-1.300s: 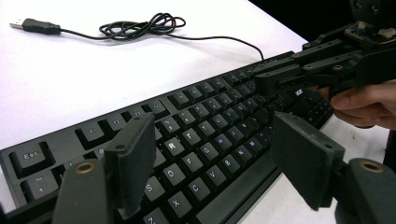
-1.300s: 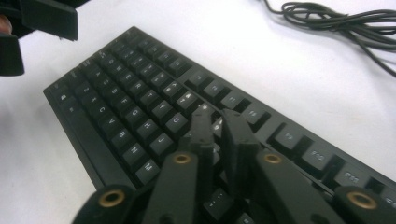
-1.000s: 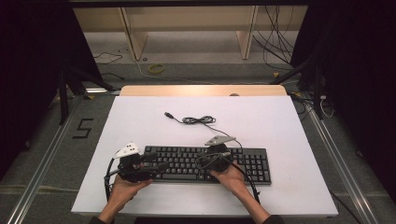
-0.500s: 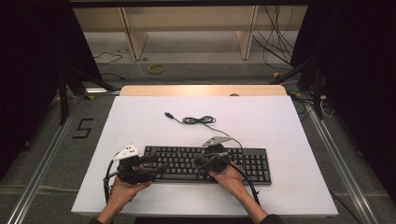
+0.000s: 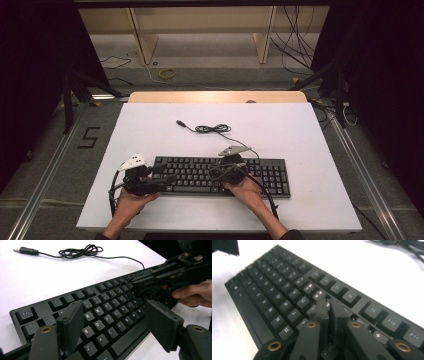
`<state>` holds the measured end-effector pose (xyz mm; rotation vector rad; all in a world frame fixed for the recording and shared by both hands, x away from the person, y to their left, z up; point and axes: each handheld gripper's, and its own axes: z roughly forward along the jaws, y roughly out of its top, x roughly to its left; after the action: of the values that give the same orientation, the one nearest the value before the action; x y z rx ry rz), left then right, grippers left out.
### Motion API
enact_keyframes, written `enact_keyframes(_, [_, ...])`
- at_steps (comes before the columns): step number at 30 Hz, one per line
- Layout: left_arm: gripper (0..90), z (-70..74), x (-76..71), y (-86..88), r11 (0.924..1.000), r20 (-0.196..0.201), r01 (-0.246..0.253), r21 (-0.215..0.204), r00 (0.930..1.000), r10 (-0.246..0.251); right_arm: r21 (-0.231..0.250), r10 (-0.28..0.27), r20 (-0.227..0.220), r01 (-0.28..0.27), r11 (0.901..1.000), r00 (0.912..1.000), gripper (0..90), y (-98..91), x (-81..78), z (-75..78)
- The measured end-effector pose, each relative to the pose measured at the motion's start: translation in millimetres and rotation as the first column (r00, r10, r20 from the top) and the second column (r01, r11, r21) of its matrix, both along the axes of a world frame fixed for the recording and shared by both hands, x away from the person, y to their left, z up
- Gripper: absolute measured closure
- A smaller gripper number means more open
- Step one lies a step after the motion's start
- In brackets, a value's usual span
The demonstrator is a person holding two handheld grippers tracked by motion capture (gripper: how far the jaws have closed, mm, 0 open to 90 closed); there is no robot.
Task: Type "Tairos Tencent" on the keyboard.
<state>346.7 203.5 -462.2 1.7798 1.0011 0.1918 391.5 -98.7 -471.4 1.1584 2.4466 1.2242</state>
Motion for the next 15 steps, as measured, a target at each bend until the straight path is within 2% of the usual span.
enact_keyframes(4, [34.0, -0.1, 1.2, 1.3, 1.0000, 0.002, -0.007, 0.004, 1.0000, 0.007, 0.034, -0.006, 0.008, 0.006, 0.9994, 0.9999, 80.1, -5.4, -1.8, 6.6])
enact_keyframes(15, [41.8, -1.4, 6.0, 1.3, 0.9996, -0.011, -0.021, 0.018, 0.9997, 0.021, 0.081, -0.004, 0.035, 0.001, 0.9967, 0.9994, 57.5, -25.8, -7.6, 22.2])
